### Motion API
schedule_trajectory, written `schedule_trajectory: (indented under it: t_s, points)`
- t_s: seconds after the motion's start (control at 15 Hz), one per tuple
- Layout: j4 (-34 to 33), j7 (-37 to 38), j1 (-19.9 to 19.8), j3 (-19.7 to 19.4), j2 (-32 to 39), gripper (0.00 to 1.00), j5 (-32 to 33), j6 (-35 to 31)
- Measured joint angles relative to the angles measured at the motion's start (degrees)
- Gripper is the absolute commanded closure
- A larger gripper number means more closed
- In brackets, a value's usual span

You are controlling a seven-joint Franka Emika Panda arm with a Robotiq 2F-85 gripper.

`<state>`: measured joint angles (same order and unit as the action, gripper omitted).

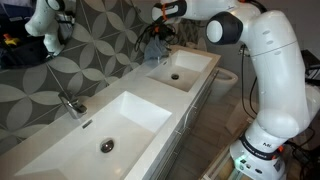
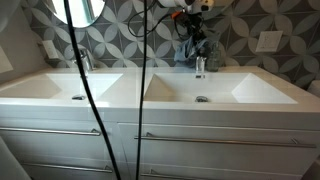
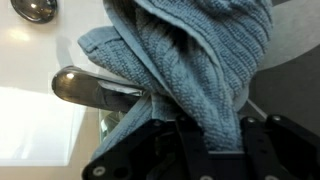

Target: Unfold the gray towel, pick up the gray towel and wipe the tap on the right, open the tap, close the tap, put the gray towel back on the bathroom counter

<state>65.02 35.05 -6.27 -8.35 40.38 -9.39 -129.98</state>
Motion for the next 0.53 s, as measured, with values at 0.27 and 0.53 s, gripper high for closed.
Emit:
schedule_trajectory:
  t_s: [0.27, 0.53]
  points:
    - [0.1, -1.2, -0.5, 0.7, 0.0, 0.95, -0.1, 0.1]
    - [-0.2, -1.3, -0.4, 0.2, 0.0, 0.95, 0.5, 4.1]
